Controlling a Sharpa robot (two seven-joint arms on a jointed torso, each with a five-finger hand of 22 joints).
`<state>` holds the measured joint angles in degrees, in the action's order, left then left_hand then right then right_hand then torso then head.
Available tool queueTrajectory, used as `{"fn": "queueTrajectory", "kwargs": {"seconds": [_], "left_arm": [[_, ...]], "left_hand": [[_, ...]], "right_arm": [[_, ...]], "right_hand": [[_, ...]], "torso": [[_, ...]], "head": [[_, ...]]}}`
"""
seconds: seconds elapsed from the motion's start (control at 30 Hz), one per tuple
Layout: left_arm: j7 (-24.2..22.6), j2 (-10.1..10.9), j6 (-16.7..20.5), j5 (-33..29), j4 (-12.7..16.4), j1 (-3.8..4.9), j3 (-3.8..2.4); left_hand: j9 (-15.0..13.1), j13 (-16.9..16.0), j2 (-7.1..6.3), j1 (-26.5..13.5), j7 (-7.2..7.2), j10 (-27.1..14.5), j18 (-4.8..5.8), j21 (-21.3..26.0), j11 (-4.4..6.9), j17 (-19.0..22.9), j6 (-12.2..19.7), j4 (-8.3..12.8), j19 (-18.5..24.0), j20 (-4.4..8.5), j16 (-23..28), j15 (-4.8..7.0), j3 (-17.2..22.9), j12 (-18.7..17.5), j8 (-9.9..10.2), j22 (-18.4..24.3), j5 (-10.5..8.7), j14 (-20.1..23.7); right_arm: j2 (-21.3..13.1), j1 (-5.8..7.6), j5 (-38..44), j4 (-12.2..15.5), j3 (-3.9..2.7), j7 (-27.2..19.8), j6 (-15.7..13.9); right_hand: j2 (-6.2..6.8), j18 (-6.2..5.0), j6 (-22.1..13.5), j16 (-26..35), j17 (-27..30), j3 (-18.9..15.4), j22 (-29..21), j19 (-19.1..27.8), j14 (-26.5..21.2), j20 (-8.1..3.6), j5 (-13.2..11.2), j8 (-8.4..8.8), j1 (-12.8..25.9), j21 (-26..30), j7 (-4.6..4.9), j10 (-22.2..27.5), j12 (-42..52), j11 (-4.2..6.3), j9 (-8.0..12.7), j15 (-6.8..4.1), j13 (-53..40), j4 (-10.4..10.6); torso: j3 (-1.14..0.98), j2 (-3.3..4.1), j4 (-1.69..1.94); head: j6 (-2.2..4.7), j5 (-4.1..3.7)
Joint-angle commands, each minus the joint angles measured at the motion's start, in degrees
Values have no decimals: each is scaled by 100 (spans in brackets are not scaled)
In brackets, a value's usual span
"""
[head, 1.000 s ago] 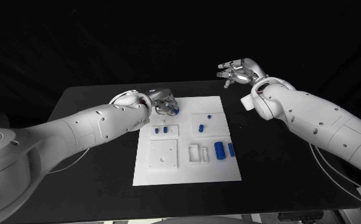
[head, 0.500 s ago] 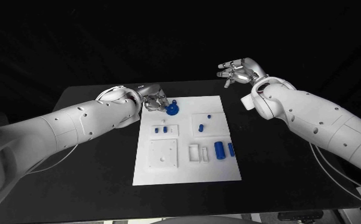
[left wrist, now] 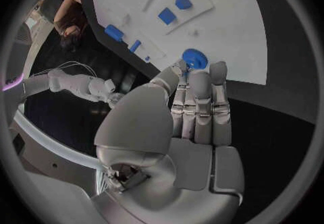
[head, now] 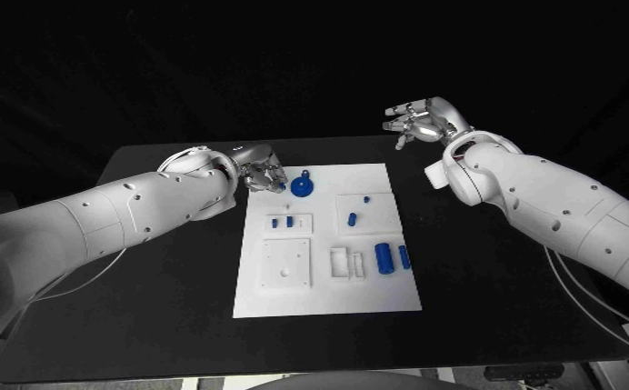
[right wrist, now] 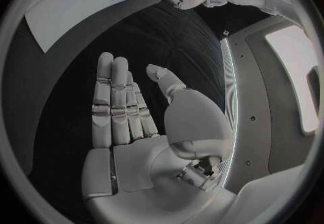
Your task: Assemble the parts on the task board
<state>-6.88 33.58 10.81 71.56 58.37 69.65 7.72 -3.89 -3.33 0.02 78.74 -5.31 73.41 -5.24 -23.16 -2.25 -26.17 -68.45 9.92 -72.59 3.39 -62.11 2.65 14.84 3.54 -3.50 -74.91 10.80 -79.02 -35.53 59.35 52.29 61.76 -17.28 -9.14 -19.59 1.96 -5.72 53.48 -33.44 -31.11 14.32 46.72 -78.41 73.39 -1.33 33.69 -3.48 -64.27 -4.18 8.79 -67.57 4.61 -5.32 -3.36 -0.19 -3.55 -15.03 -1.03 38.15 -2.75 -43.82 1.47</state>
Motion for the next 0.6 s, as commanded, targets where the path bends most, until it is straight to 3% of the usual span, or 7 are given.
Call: {"fn": "queueTrajectory", "kwargs": {"seconds": [0.03, 0.27, 0.43, 0.6], "left_arm": [[-21, -27, -84, 83, -6, -25, 2], [-49, -110, -91, 177, -91, -130, 11], [-70, -153, -89, 230, -160, -227, 14], [-76, -125, -123, 260, -181, -259, 14]], "left_hand": [[-8, -6, 33, 25, -6, -5, -80, -20, -20, -9, -9, 31, -13, 32, 36, 2, 14, -18, -14, -106, -37, -46], [-8, -6, 38, 33, -7, -5, -80, -19, -20, -12, -9, 31, -13, 33, 40, 3, 16, -19, -14, -107, -30, -49], [-8, -6, 43, 40, -8, -4, -82, -20, -20, -14, -9, 34, -15, 35, 41, 4, 20, -18, -14, -107, -24, -50], [-8, -6, 40, 46, -9, -4, -83, -24, -20, -17, -9, 41, -19, 35, 41, 4, 22, -18, -13, -109, -21, -53]], "right_arm": [[-6, 1, 23, 7, -3, -24, 51], [0, 1, 23, 5, -3, -25, 53], [-1, 0, 23, 5, -3, -29, 50], [-6, 0, 23, 5, -3, -29, 53]], "right_hand": [[27, -107, 23, -22, 8, 31, 5, -18, 8, 10, 33, 7, 9, -9, 0, 31, -32, -2, -7, 23, 9, -6], [27, -107, 23, -22, 8, 31, 5, -18, 8, 10, 33, 7, 9, -9, 0, 31, -32, -2, -7, 23, 9, -6], [27, -107, 23, -22, 8, 31, 5, -18, 8, 10, 33, 7, 9, -9, 0, 31, -32, -2, -7, 23, 9, -6], [27, -107, 23, -22, 8, 31, 5, -18, 8, 10, 33, 7, 9, -9, 0, 31, -32, -2, -7, 23, 9, -6]], "torso": [[-3, 1, -8], [-6, 6, -17], [-6, 3, -11], [-9, 4, -14]], "head": [[-7, 12], [-6, 19], [-60, 16], [-89, 6]]}}
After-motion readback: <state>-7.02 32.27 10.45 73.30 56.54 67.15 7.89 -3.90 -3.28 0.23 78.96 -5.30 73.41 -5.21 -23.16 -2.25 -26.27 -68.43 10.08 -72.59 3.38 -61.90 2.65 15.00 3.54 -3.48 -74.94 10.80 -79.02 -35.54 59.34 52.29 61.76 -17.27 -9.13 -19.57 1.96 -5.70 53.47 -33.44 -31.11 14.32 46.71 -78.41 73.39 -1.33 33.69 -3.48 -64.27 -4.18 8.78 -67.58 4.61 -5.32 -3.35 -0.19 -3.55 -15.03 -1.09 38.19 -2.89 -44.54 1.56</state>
